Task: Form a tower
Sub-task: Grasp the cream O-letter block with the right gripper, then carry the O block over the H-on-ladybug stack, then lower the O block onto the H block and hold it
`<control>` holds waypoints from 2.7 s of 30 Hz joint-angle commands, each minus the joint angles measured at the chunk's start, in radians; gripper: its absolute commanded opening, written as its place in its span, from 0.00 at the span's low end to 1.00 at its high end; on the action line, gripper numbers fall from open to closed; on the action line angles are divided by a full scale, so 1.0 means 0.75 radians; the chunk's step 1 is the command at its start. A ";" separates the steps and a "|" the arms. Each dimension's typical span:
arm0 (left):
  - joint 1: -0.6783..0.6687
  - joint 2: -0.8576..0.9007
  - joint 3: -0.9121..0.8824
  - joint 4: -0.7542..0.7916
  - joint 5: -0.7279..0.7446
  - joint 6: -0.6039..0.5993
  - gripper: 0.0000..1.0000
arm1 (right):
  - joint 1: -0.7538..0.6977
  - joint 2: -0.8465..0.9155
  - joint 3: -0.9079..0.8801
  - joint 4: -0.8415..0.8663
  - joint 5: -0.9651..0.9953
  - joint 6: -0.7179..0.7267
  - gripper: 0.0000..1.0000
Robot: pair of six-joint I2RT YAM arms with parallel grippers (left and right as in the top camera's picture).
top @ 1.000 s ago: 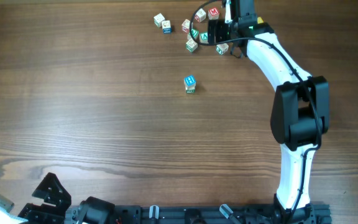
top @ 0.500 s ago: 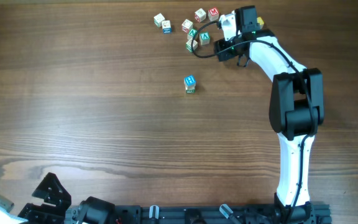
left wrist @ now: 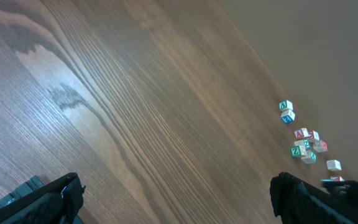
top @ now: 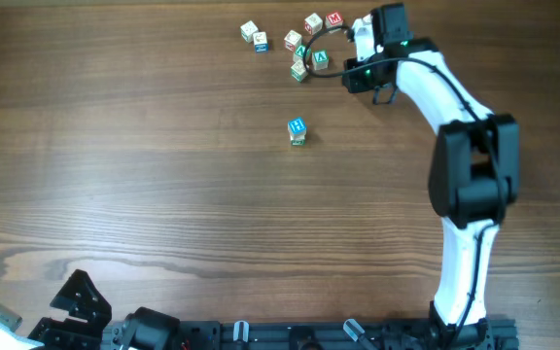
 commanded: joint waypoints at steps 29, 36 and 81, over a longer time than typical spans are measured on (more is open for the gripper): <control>0.009 -0.007 -0.004 0.003 -0.018 -0.012 1.00 | 0.401 -0.518 -0.128 -0.351 0.275 0.489 0.10; 0.008 -0.007 -0.004 0.003 -0.018 -0.011 1.00 | 0.479 -0.510 -0.388 -0.105 0.401 0.474 0.10; 0.009 -0.007 -0.004 0.003 -0.018 -0.012 1.00 | 0.478 -0.318 -0.413 0.097 0.249 0.058 0.23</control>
